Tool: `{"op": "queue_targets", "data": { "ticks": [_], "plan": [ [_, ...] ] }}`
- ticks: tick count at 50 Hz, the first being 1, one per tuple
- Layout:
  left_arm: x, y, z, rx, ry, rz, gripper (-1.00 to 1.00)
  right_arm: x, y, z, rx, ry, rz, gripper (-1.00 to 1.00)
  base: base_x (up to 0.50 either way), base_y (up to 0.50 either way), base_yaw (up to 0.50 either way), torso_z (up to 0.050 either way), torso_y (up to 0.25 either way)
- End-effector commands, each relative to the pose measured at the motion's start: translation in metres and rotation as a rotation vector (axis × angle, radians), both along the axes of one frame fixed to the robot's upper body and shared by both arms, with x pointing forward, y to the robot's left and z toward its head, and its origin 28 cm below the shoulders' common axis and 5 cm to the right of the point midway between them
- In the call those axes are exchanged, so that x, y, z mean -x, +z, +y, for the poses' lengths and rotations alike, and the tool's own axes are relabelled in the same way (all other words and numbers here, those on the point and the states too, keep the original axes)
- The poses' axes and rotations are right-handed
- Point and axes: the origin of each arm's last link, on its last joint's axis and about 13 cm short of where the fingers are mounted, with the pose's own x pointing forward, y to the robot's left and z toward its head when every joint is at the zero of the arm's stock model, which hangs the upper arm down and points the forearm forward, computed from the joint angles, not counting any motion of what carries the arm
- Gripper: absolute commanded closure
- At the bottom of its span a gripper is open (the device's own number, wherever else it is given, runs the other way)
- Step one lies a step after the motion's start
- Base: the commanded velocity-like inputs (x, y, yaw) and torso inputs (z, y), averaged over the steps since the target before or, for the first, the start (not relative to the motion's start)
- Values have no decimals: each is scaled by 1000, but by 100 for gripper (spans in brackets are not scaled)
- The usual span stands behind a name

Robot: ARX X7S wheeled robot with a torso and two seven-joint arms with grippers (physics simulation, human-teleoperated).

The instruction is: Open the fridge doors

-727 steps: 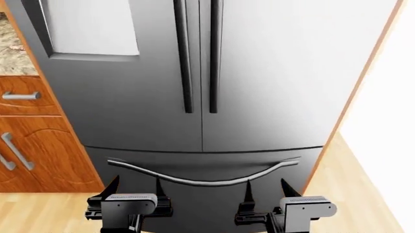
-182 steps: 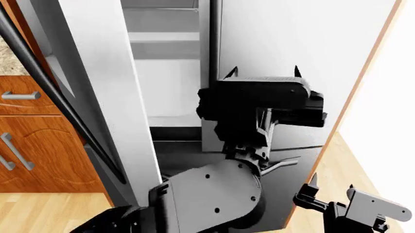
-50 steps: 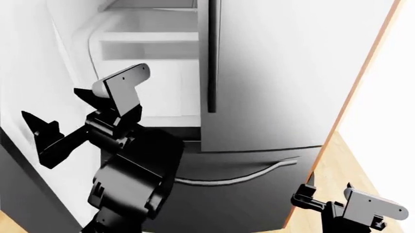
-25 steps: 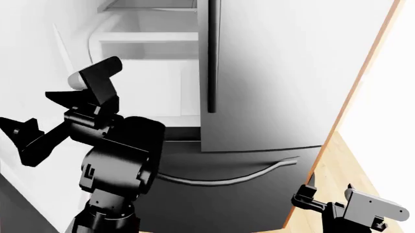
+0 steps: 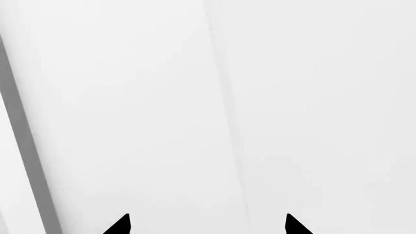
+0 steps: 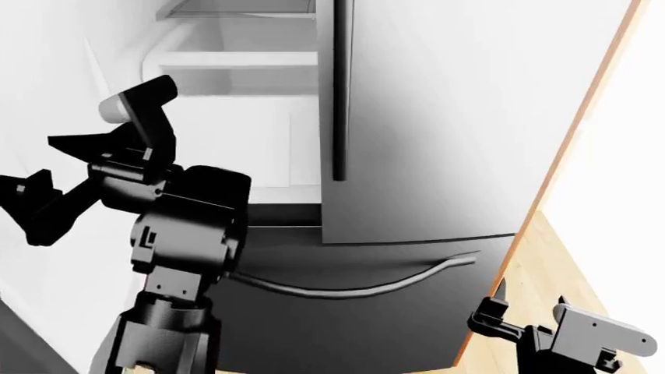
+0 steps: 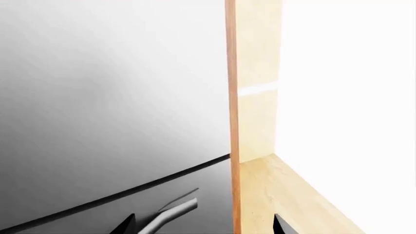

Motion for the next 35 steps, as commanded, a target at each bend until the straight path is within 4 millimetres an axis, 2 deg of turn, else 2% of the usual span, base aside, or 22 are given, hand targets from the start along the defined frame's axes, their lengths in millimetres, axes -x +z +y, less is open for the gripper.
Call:
{"op": "queue_targets", "data": {
  "ticks": [1, 11, 21, 26, 31, 35],
  "plan": [
    [-10, 2, 11, -2, 60, -2, -100, 0, -1, 0, -1, -2, 1, -100, 0, 0, 0, 0, 0],
    [-15, 2, 24, 24, 130, 2, -100, 0, -1, 0, -2, -3, 2, -100, 0, 0, 0, 0, 0],
    [-18, 2, 29, 25, 152, 3, -100, 0, 0, 0, -3, -4, 3, -100, 0, 0, 0, 0, 0],
    [-19, 9, 30, 24, 161, 2, -100, 0, -1, 0, -3, -4, 2, -100, 0, 0, 0, 0, 0],
    [-20, 2, 33, 27, 177, 5, -100, 0, 0, 0, -2, -4, 2, -100, 0, 0, 0, 0, 0],
    [-20, 6, 36, 35, 191, 9, -100, 1, 1, 0, -2, -4, 2, -100, 0, 0, 0, 0, 0]
  ]
}}
